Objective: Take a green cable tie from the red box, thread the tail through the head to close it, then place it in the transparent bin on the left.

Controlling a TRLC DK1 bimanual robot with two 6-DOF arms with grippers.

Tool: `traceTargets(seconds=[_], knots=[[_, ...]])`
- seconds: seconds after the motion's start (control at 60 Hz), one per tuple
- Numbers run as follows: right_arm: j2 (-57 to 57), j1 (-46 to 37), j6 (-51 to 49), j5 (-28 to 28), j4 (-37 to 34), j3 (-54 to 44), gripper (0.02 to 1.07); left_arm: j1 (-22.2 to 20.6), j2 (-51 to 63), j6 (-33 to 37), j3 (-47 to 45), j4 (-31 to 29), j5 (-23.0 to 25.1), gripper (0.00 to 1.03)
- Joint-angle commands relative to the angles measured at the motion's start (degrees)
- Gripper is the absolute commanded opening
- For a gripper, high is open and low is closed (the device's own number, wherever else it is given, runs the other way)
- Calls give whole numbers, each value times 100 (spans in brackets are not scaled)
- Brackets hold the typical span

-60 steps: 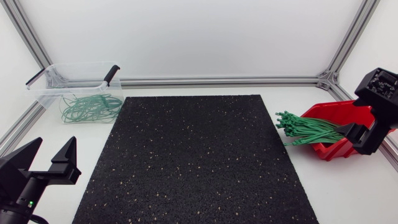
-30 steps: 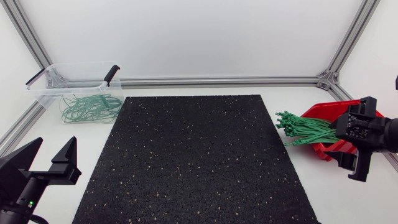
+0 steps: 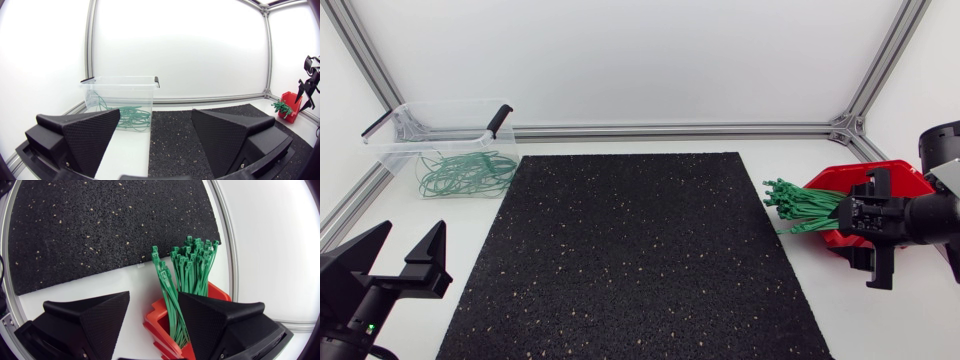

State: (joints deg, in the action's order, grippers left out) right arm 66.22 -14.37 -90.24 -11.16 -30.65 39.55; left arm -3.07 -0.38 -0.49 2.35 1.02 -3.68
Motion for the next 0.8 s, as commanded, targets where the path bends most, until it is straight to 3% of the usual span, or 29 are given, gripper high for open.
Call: traceTargets(seconds=[0.0, 0.117, 0.317, 0.45, 0.783], knots=[[199, 13, -214, 105, 227, -246, 61, -9, 3, -153, -235, -84, 8, 99], [295, 119, -231, 211, 640, -387, 51, -9, 12, -153, -235, -93, 17, 99], [524, 286, -231, 395, 1035, -457, 48, -9, 12, -153, -235, -102, 52, 99], [665, 356, -231, 448, 1149, -395, 38, -9, 12, -153, -235, -102, 52, 99], [840, 497, -346, 615, 1123, -439, 38, -1, 29, -153, -235, -102, 61, 99]])
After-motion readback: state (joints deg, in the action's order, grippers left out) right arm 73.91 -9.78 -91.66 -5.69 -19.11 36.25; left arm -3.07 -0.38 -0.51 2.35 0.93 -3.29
